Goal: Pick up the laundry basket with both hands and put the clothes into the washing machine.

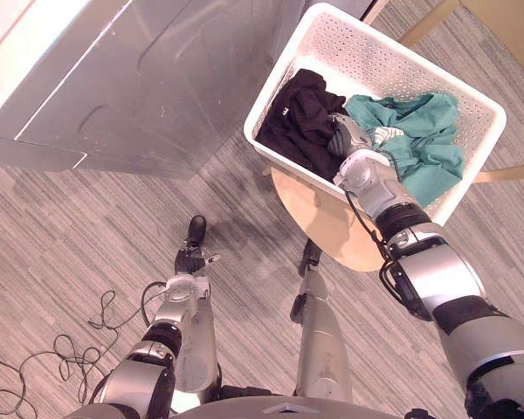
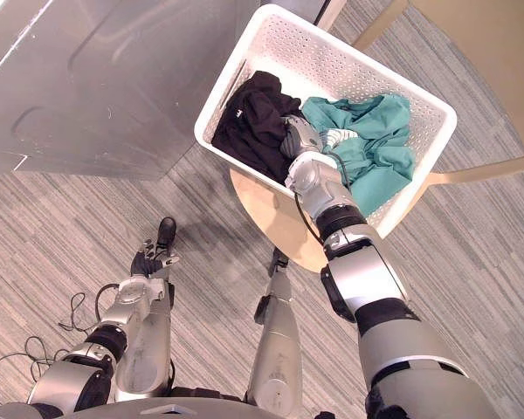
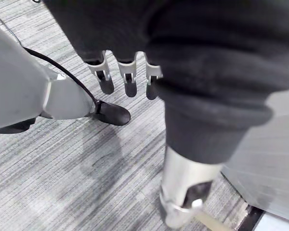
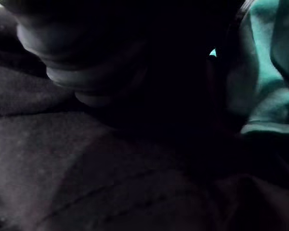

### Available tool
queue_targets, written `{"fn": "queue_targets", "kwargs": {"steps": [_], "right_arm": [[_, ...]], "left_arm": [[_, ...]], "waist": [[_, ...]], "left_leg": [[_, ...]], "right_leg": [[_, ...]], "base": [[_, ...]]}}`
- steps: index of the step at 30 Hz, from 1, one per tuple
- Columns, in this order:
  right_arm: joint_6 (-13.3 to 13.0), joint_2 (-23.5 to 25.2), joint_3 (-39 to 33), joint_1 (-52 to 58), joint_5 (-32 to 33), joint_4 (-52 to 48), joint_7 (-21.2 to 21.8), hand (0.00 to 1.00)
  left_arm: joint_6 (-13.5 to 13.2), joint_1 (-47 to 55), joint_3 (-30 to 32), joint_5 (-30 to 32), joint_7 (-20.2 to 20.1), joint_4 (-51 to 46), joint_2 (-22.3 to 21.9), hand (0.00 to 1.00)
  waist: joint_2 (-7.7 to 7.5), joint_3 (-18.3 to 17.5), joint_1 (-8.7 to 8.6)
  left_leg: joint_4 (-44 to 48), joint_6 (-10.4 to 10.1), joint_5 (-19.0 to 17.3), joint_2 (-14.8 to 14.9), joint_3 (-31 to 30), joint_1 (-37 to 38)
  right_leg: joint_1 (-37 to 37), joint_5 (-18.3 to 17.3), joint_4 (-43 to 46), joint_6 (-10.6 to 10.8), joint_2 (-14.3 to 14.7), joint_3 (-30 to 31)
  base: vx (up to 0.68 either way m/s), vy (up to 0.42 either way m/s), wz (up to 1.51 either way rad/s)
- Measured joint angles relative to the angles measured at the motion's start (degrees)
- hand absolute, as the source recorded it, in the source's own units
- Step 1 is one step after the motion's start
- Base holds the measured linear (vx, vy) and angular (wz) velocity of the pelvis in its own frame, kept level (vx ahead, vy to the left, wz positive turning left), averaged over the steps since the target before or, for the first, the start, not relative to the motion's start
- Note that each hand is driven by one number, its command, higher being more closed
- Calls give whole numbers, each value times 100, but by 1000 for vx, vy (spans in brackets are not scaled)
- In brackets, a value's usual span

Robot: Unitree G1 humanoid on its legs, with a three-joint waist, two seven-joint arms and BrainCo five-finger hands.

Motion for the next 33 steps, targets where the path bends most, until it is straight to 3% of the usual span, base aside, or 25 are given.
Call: {"fn": "queue_targets", "kwargs": {"steps": [5, 17, 23, 33], "right_arm": [[-24, 132, -464, 105, 899, -20, -110, 100], [-266, 663, -1952, 484, 3869, -267, -237, 100], [-277, 837, -2229, 819, 4556, -636, -252, 100], [-388, 1056, -2224, 1381, 5040, -1429, -345, 100]], "left_arm": [[1, 2, 8, -113, 0, 8, 0, 0], [57, 16, 186, -211, 0, -3, -17, 0], [73, 58, 183, -195, 0, -6, -9, 0], [169, 372, 76, 33, -8, -27, 110, 0]], "waist": [[0, -1, 5], [2, -25, -25], [-4, -51, -70], [-3, -53, -180]], "left_leg": [[0, -2, 1, 0, 0, 30], [-87, 1, 33, -2, 170, 253], [-185, 14, 45, -7, 285, 461], [-234, 61, 8, -44, 476, 919]], "right_leg": [[38, 12, -16, 0, -1, -1], [94, 21, 33, 2, -15, 145], [165, 4, 75, 20, -26, 229], [390, -38, 132, 61, -40, 467]], "base": [[-33, 21, 0], [-48, 27, -5], [-59, 23, -7], [-70, 19, -11]]}}
